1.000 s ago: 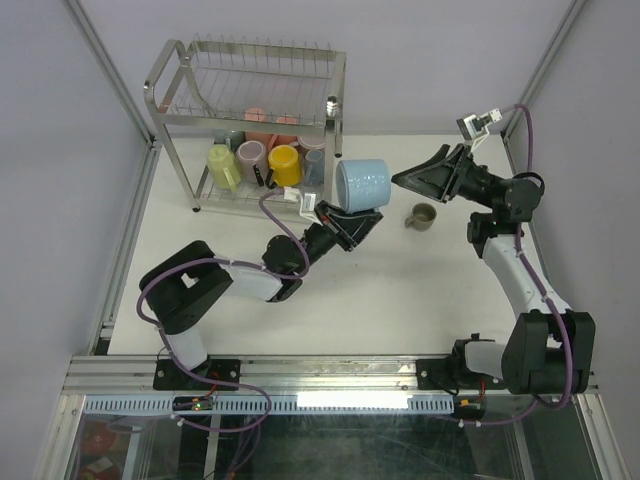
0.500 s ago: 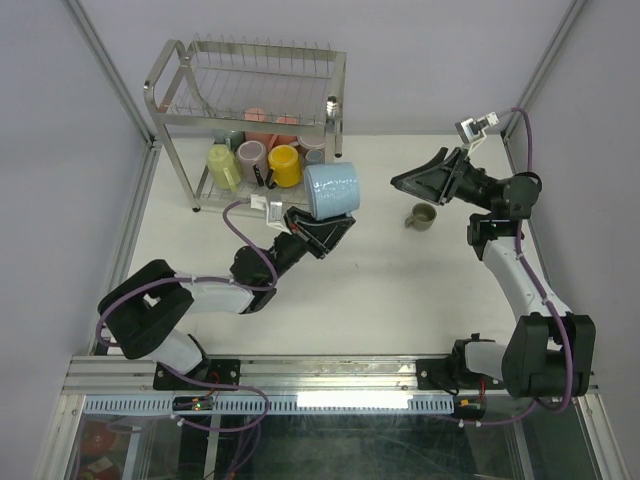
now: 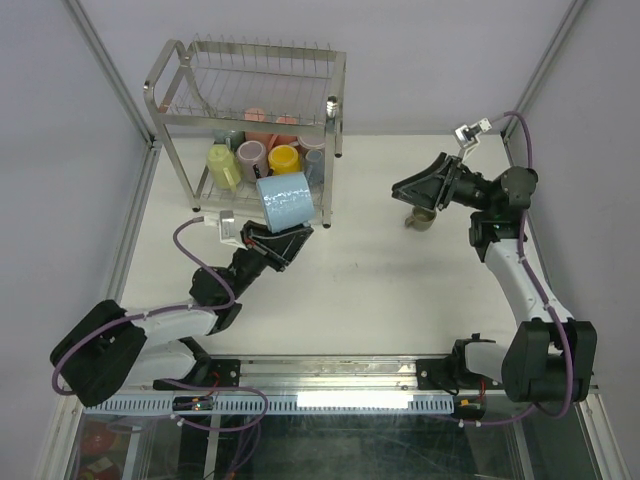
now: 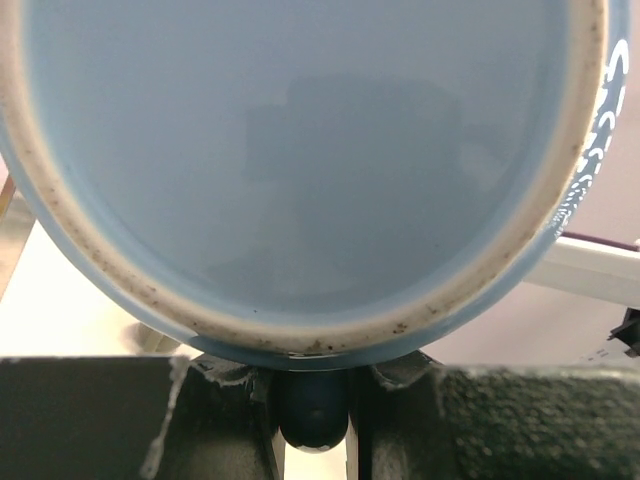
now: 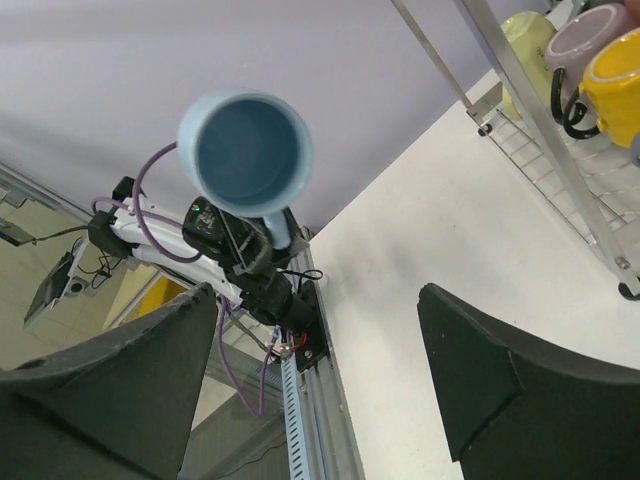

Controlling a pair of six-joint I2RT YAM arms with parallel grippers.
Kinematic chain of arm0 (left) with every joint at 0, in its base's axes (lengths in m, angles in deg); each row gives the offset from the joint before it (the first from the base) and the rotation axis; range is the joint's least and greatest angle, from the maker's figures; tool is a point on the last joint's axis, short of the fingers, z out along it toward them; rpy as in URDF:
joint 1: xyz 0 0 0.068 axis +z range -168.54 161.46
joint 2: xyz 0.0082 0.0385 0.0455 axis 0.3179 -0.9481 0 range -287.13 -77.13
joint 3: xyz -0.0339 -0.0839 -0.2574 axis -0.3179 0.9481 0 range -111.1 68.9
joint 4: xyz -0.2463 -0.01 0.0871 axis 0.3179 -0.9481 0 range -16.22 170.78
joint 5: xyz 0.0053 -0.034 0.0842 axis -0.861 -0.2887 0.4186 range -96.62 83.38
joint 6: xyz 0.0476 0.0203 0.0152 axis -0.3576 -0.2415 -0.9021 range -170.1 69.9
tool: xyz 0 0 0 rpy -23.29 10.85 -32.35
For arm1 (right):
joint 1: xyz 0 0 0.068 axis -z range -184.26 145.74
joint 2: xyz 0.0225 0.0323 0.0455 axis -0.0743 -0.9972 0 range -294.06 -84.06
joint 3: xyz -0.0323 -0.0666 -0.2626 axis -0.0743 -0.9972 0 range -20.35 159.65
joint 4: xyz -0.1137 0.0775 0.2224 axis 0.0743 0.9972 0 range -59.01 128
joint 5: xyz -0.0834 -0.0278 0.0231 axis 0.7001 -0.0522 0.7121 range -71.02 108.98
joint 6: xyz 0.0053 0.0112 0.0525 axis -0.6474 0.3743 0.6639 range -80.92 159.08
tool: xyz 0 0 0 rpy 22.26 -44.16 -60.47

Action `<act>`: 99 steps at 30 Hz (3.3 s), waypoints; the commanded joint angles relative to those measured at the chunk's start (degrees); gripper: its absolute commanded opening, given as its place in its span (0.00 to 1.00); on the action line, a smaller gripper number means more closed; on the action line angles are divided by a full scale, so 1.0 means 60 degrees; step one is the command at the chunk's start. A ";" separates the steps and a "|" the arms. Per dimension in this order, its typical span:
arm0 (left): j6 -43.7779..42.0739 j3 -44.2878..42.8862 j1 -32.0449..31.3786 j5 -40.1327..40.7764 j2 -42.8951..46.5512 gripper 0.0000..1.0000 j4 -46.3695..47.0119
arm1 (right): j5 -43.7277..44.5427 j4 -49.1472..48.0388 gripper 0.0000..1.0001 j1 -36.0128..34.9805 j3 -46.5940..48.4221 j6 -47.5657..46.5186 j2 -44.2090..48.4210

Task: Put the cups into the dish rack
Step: Turn the cup upside down in the dish rack.

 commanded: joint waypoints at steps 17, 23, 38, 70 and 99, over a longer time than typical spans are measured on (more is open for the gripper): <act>-0.1172 -0.0650 0.2326 -0.1790 0.3758 0.00 -0.7457 | -0.0483 0.5238 0.84 0.1159 0.0011 -0.8078 0.1122; -0.1781 -0.1390 0.2406 -0.1329 0.2965 0.00 -0.8074 | -0.0639 0.5541 0.84 0.1448 -0.0292 -0.8801 0.1233; -0.5154 -0.3613 0.2505 0.0559 0.1183 0.00 -1.0368 | -0.0782 0.5593 0.84 0.1711 -0.0439 -0.8940 0.1423; -0.9443 -0.7534 0.3954 -0.2066 -0.2796 0.00 -1.3230 | -0.0866 0.5283 0.84 0.2051 -0.0563 -0.8592 0.0936; -1.1074 -0.9512 0.4544 -0.1802 -0.4790 0.00 -1.4942 | -0.0920 0.5198 0.84 0.2290 -0.0556 -0.8458 0.0975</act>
